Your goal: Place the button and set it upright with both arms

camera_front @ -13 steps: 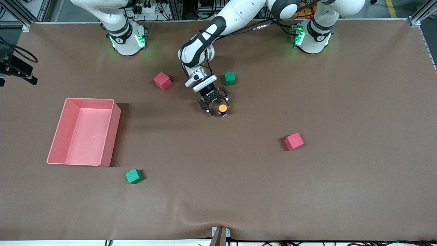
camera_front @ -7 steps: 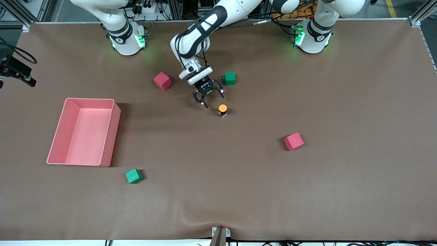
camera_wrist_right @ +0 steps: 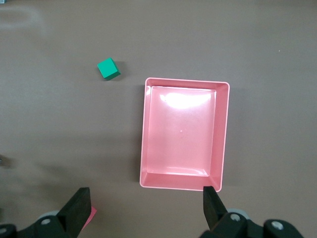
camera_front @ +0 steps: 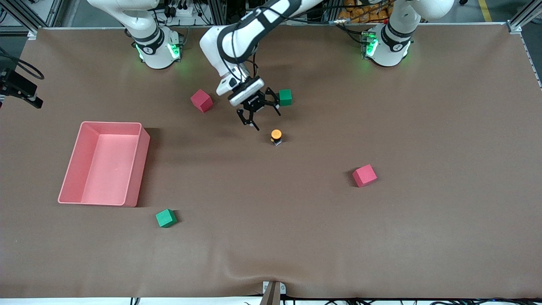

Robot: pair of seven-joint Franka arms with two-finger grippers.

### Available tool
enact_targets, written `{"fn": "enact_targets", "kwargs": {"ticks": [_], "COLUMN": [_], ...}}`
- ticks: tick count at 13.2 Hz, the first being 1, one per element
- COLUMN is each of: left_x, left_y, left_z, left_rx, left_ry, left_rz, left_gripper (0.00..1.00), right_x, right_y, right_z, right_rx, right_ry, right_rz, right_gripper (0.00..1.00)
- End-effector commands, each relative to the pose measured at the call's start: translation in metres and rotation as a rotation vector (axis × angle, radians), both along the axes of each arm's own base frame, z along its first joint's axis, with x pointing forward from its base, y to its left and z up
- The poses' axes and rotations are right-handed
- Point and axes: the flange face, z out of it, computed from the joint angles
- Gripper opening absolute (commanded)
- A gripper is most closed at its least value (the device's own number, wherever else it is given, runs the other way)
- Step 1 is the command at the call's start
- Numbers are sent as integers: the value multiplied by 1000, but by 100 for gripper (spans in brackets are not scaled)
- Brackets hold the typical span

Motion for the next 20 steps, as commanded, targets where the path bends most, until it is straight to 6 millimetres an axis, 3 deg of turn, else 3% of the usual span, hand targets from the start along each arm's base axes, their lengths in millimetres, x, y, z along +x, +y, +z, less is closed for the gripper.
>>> {"fn": "enact_targets", "kwargs": {"ticks": [1,3,6,11,14,17,20], "left_x": [44,79,124,178,196,221,242], "left_y": [24,47,85,144,173,213,263], "left_z": [57,98,139,175,197,218,251], "left_rx": [-56,-133,-201,-268,-314,-406,-518], "left_ry": [101,179,275,405,472,520,536], "left_rz": [-11,-21,-64,-136,-197,-231,-258], "left_gripper": [100,100,100,100,100,100,100], "right_x": [3,3,3,3,3,3,3], "right_y": [1,0,-1,0,2,3,3], "right_z": [4,4,4,4,4,4,4], "right_rx": [18,18,16,16,18,18,18], "right_ry": [-9,-9,-7,-9,-7,-7,-7], "right_rz": [2,-1,-3,-2,3,5,5], "right_gripper": [100,100,100,100,100,100,100]}}
